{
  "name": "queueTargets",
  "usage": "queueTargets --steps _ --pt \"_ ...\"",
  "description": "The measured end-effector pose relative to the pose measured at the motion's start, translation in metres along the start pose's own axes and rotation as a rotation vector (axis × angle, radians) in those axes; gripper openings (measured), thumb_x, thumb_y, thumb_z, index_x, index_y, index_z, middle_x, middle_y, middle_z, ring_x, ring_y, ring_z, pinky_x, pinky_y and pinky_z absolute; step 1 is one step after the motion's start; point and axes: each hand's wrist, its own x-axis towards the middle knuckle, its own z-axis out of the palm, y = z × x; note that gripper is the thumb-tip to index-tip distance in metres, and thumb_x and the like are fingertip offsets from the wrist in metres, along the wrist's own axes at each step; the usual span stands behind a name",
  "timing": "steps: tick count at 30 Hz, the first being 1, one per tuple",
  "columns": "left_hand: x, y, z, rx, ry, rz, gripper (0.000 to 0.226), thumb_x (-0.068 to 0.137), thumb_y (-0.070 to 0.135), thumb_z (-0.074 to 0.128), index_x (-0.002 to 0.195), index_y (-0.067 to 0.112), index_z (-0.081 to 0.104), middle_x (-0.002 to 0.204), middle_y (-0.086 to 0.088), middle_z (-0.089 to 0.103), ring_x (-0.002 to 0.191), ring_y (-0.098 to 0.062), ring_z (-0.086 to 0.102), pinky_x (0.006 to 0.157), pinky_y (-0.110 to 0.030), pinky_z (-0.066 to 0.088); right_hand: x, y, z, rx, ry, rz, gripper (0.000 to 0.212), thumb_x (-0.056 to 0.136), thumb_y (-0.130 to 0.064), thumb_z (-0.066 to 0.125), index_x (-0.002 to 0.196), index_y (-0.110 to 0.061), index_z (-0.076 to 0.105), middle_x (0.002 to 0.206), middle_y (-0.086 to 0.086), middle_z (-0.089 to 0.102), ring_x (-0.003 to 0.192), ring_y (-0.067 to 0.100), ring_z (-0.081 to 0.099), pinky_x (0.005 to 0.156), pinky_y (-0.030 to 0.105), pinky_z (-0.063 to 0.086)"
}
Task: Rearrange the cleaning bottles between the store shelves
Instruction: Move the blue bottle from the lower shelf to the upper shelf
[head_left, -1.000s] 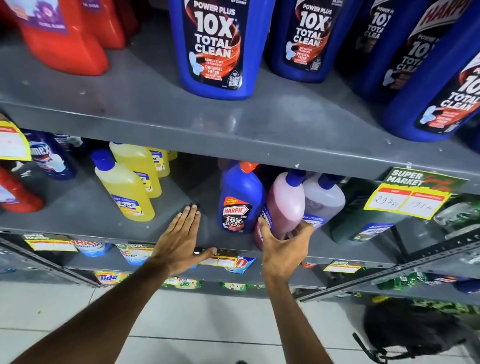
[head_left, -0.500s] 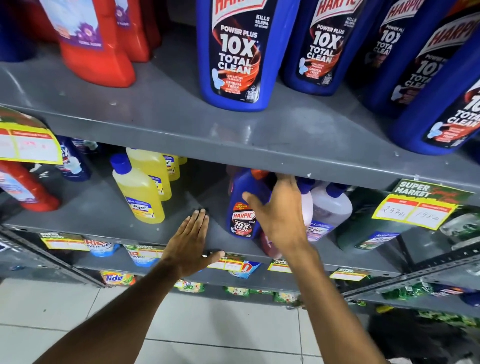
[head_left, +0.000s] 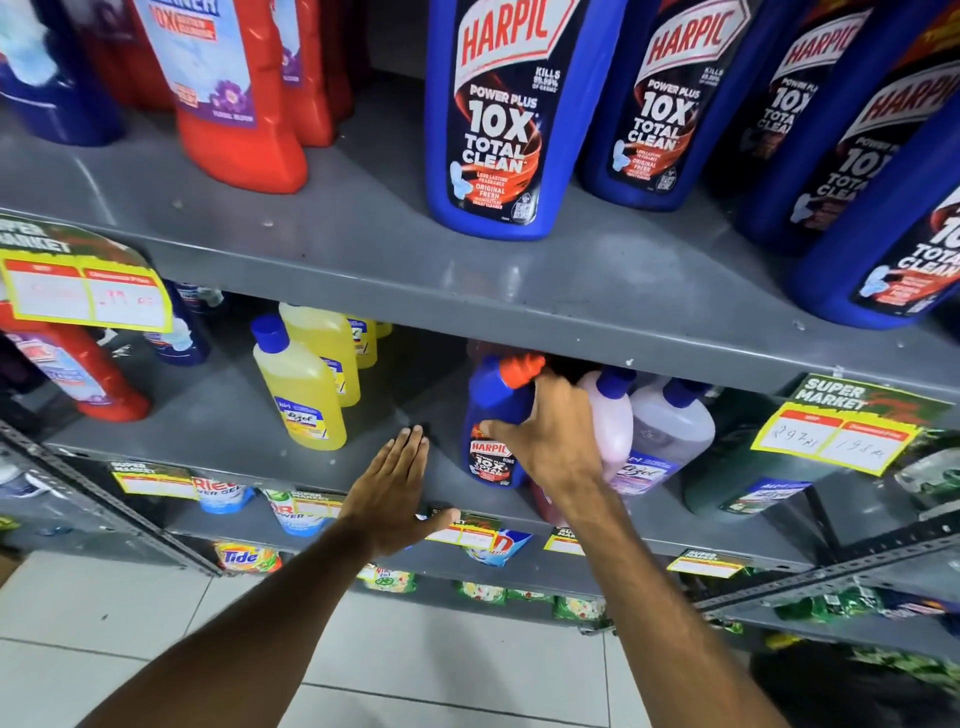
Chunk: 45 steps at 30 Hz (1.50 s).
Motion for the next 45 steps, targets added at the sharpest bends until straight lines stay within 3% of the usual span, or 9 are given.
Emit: queueTargets --steps 9,15,18,21,24,27,29,37,45 --pt "-0.060 0.027 -0.077 0.002 0.215 0.115 0.115 0.093 0.088 0.033 0.165 0.000 0.012 0.176 -0.016 0.004 0.164 -0.029 0.002 0.134 -0.041 0.007 -0.067 -0.009 -0.057 0.096 -0.044 -0.009 0.045 0.080 -0.025 0.090 0.114 -0.010 0.064 0.098 0.011 0.080 0.091 0.030 0.077 0.087 0.046 0.063" --pt "-0.105 0.051 -0.165 0.061 0.455 0.304 0.105 0.095 0.077 0.046 0.165 0.002 0.020 0.176 -0.015 0.017 0.163 -0.029 0.014 0.131 -0.045 0.017 -0.111 -0.041 -0.156 -0.016 0.130 -0.137 0.045 0.068 -0.046 0.091 0.098 -0.021 0.070 0.092 0.003 0.080 0.086 0.031 0.073 0.067 0.030 0.040" --pt "-0.104 0.060 -0.223 0.061 0.643 0.379 0.104 0.092 0.071 0.056 0.163 0.001 0.025 0.175 -0.015 0.019 0.163 -0.033 0.016 0.132 -0.049 0.013 -0.125 -0.062 -0.213 -0.023 0.191 -0.214 0.053 0.058 -0.063 0.089 0.091 -0.028 0.066 0.085 -0.003 0.079 0.080 0.029 0.072 0.065 0.034 0.047" --pt "-0.093 0.066 -0.280 0.081 0.746 0.293 0.108 0.093 0.075 0.052 0.164 0.001 0.020 0.176 -0.017 0.016 0.163 -0.034 0.013 0.132 -0.051 0.012 -0.134 -0.083 -0.267 0.078 0.312 -0.339 0.051 0.051 -0.068 0.087 0.081 -0.041 0.055 0.069 -0.019 0.067 0.072 0.011 0.065 0.063 0.013 0.047" --pt "-0.074 0.065 -0.319 0.073 0.707 0.140 0.115 0.092 0.085 0.041 0.165 0.000 0.015 0.176 -0.018 0.009 0.164 -0.034 0.007 0.133 -0.050 0.013 -0.126 -0.104 -0.310 0.129 0.407 -0.433 0.049 0.053 -0.067 0.088 0.085 -0.046 0.059 0.073 -0.025 0.068 0.074 -0.003 0.066 0.067 0.008 0.046" --pt "-0.054 0.059 -0.338 0.112 0.538 -0.037 0.127 0.084 0.097 0.018 0.166 0.001 0.008 0.177 -0.017 0.004 0.164 -0.031 0.003 0.133 -0.048 0.012 -0.104 -0.117 -0.339 0.178 0.404 -0.466 0.073 0.053 -0.073 0.079 0.114 -0.034 0.074 0.092 -0.019 0.077 0.088 0.007 0.075 0.084 0.034 0.061" --pt "-0.041 0.055 -0.341 0.095 0.445 -0.101 0.134 0.077 0.103 0.009 0.166 0.002 0.003 0.177 -0.016 0.001 0.164 -0.029 0.000 0.134 -0.044 0.008 -0.083 -0.122 -0.351 0.178 0.410 -0.488 0.073 0.054 -0.071 0.079 0.113 -0.028 0.075 0.093 -0.020 0.077 0.090 0.008 0.076 0.090 0.040 0.061" --pt "-0.029 0.046 -0.339 0.096 0.363 -0.111 0.143 0.069 0.107 -0.001 0.166 0.004 0.013 0.177 -0.014 0.012 0.164 -0.024 0.012 0.133 -0.037 0.009 0.011 -0.120 -0.338 0.197 0.361 -0.392 0.058 0.065 -0.041 0.098 0.114 -0.017 0.078 0.109 -0.007 0.082 0.104 0.015 0.077 0.096 0.042 0.061" --pt "-0.029 0.048 -0.339 0.185 0.377 -0.131 0.142 0.068 0.105 -0.008 0.166 0.007 0.020 0.176 -0.013 0.019 0.163 -0.024 0.016 0.133 -0.038 0.011 0.058 -0.106 -0.321 0.254 0.311 -0.370 0.053 0.063 -0.040 0.099 0.109 -0.022 0.079 0.102 -0.012 0.082 0.097 0.008 0.078 0.093 0.040 0.062"
